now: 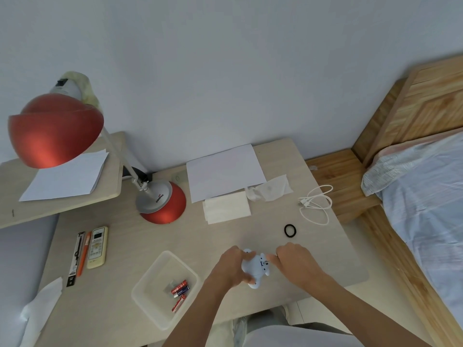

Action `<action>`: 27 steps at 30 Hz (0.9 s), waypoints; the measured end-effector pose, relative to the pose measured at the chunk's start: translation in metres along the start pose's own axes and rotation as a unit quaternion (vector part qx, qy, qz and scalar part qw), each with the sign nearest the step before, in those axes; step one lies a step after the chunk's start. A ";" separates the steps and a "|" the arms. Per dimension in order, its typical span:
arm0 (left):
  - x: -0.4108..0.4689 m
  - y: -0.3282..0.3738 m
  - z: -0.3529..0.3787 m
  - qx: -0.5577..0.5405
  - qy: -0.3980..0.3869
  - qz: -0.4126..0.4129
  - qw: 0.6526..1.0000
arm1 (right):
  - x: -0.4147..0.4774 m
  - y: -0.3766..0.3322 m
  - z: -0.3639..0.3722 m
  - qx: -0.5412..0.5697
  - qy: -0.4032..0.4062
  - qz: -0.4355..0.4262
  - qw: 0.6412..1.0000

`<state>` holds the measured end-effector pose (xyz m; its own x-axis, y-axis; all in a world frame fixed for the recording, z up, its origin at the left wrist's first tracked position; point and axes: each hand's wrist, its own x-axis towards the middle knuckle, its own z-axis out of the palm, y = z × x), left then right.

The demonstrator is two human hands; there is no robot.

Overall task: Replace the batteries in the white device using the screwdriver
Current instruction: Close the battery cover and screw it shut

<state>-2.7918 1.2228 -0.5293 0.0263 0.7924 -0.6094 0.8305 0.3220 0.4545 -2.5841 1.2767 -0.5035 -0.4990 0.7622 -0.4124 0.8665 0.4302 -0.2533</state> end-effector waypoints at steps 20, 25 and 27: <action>0.006 0.012 0.014 -0.044 -0.021 -0.003 0.999 | 0.006 0.019 0.008 0.047 -0.004 -0.004 0.999; 0.012 0.007 0.015 -0.060 -0.022 -0.019 0.998 | 0.004 0.017 0.011 0.014 -0.004 -0.006 1.000; 0.014 0.005 0.014 -0.066 -0.025 -0.026 0.997 | 0.005 0.015 0.013 0.030 0.010 -0.004 0.999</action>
<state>-2.7791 1.2286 -0.5449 0.0159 0.7473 -0.6643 0.7509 0.4298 0.5015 -2.5735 1.2808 -0.5208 -0.5042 0.7685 -0.3938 0.8601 0.4060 -0.3089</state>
